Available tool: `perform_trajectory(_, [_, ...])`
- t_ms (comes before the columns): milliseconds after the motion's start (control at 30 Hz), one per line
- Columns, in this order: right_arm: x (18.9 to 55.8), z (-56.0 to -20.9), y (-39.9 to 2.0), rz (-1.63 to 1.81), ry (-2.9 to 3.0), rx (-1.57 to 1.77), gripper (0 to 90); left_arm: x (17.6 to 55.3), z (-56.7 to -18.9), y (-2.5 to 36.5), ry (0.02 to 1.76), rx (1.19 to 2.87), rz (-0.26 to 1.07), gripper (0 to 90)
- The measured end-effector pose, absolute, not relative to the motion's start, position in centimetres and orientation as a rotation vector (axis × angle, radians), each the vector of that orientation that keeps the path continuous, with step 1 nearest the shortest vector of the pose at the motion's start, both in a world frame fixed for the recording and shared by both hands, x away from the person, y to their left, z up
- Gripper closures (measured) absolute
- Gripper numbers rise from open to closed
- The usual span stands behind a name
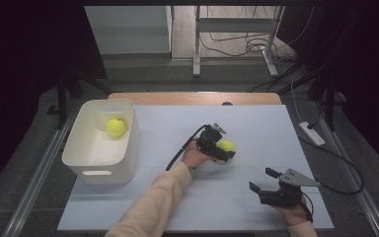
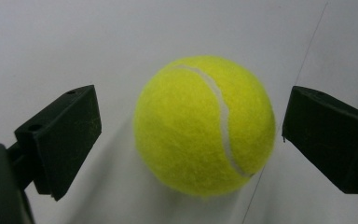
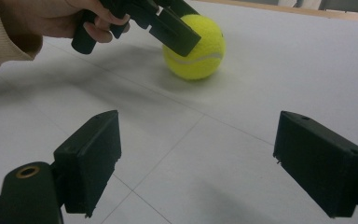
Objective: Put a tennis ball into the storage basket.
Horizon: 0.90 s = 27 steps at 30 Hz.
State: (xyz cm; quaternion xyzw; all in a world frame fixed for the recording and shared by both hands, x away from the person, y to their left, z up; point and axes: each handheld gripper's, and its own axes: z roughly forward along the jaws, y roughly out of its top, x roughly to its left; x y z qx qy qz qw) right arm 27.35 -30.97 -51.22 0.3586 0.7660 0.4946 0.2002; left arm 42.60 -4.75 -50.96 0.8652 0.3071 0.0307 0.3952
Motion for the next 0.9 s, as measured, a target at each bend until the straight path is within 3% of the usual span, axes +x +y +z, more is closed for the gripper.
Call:
perform_trajectory(333, [27.34,-51.24,-31.04,1.381,2.140,1.005,15.2,42.87,-51.56,-5.26,0.783,2.210,0.072,7.9])
perform_trajectory(500, [27.34,-51.23,-31.07,1.379,2.139,1.006,15.2,42.80,-51.65,-5.30,0.772,2.190,0.045,24.7])
perform_trajectory(900, [27.29,-51.20,-31.18,1.378,2.135,1.008,15.3,42.64,-50.94,-4.86,0.784,2.178,0.055,26.6])
